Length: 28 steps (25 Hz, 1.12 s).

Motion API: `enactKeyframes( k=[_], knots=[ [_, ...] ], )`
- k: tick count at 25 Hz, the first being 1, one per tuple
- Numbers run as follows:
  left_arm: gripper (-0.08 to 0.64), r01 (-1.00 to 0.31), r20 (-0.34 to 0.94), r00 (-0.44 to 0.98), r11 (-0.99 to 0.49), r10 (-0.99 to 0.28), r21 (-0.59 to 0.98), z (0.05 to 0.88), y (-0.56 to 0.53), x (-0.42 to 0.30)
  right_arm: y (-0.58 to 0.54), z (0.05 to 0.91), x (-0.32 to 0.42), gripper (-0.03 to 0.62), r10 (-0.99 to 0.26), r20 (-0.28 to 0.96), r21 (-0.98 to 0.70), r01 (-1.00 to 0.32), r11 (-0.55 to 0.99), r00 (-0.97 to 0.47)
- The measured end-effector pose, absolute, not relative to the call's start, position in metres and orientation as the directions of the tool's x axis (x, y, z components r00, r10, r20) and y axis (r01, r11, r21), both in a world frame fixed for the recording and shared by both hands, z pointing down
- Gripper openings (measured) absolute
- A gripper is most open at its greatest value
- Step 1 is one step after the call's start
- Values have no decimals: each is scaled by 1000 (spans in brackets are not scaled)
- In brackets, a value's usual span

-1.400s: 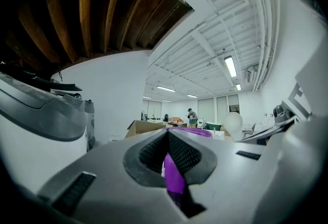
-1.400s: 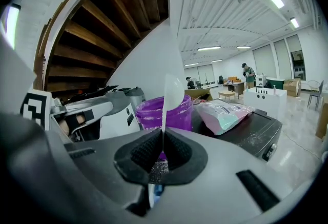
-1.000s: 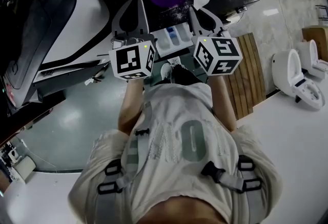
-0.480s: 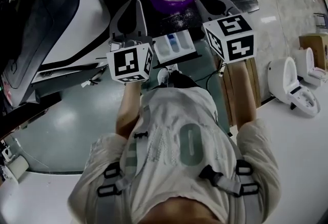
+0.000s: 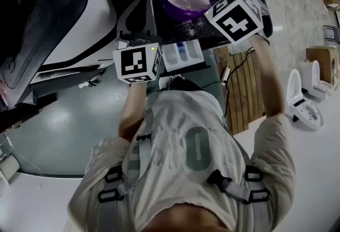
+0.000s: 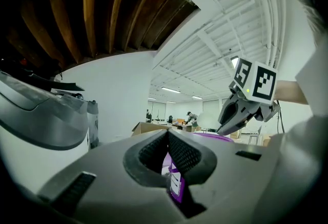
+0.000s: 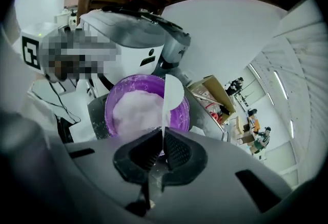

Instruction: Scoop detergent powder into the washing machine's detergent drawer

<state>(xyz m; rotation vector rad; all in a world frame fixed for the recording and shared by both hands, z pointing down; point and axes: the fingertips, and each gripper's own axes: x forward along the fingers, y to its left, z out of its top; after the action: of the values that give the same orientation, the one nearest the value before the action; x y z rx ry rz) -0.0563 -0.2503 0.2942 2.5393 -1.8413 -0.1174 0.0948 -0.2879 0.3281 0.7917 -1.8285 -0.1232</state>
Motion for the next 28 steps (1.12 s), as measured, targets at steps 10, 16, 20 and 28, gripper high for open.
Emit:
enactKeyframes(
  k=[10,16,20,28],
  knots=[
    [20,-956,-33,281,-282,-959,78,303,-279,-71,-325,359,109,5,-525,835,532,0,847,168],
    [20,-959,-11,267,-267,-964,90,315,-281,-77,-333,373,104,5,-438,848,404,171,899,299],
    [20,-965,-13,240,-240,-971,106,318,-280,-89,-334,380,100,5,-327,862,271,194,943,387],
    [20,-974,-20,189,-190,-982,123,318,-273,-109,-328,384,98,6,-242,830,155,208,966,503]
  ],
)
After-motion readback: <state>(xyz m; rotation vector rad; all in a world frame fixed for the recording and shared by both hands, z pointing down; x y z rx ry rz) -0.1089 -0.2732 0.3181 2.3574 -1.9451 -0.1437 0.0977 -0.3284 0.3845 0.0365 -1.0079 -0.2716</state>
